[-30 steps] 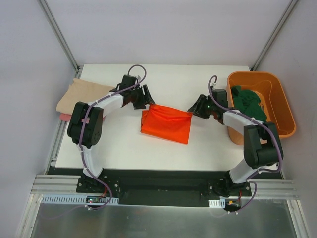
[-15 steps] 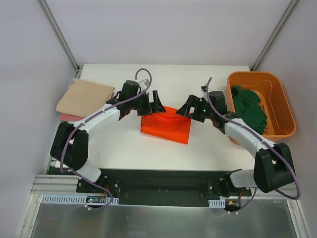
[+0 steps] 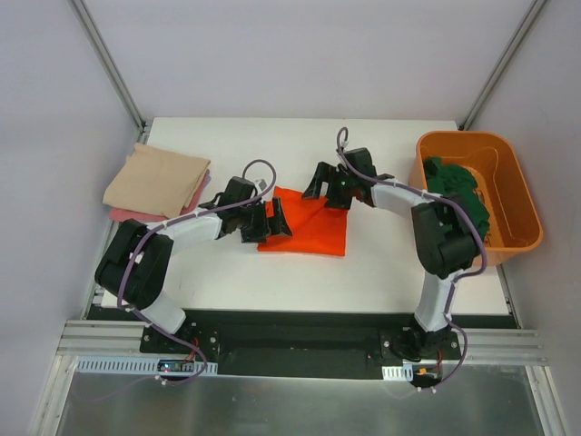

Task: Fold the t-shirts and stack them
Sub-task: Smooth out wrinkles on the folded tshirt

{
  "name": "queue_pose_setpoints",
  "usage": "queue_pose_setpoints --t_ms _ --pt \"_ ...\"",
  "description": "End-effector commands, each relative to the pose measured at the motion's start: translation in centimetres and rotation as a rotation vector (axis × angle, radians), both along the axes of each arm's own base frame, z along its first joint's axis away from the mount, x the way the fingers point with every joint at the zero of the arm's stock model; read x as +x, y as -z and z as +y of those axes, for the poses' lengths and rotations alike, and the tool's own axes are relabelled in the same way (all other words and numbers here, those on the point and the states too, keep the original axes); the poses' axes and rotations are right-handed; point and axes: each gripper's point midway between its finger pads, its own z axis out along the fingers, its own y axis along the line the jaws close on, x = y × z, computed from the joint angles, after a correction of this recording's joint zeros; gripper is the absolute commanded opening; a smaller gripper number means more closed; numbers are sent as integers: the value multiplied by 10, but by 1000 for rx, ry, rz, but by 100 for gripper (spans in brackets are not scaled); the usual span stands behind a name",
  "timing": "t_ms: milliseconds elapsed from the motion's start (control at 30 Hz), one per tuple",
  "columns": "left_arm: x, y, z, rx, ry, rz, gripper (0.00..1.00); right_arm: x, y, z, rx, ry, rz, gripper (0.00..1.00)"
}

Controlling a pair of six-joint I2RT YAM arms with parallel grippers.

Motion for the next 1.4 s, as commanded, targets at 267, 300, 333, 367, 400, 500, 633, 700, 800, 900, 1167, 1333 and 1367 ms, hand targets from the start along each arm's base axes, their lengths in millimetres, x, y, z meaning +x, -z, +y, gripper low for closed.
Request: queue_pose_setpoints --t_ms 267,300,333,367,400,500,633,700,800,900,1167,1333,1367 --pt "-8 28 11 29 -35 41 99 29 7 7 -11 -97 -49 96" --pt "-7 20 10 16 -35 23 99 28 -5 8 -5 -108 -75 96" --pt "-8 12 9 3 -30 6 99 25 -14 9 -7 -125 -96 96" --pt "-8 1 8 -16 -24 -21 99 21 -29 9 -10 -142 -125 96" --pt "-10 -7 7 -29 -16 -48 99 15 -41 7 -18 -150 -151 96" --pt "-10 -41 8 -62 -10 -149 99 -6 -67 -2 -44 -153 -197 96" --pt "12 -64 24 2 -100 -245 99 -46 -89 -11 1 -161 -221 96" --pt "31 -71 29 28 -130 -277 99 -69 -89 -10 31 -218 -218 96" --pt "67 -69 32 46 -153 -262 99 -93 -86 -12 30 -266 -214 96" --pt "98 -59 27 49 -146 -230 87 -104 -83 -16 12 -277 -218 96" --pt "140 -34 14 52 -95 -164 64 -68 -56 -62 -193 -57 -245 96" --pt "152 -30 8 43 -84 -166 54 -10 -43 -89 -249 87 -206 96" --pt "157 -28 8 48 -86 -169 52 2 -40 -90 -262 88 -209 96"
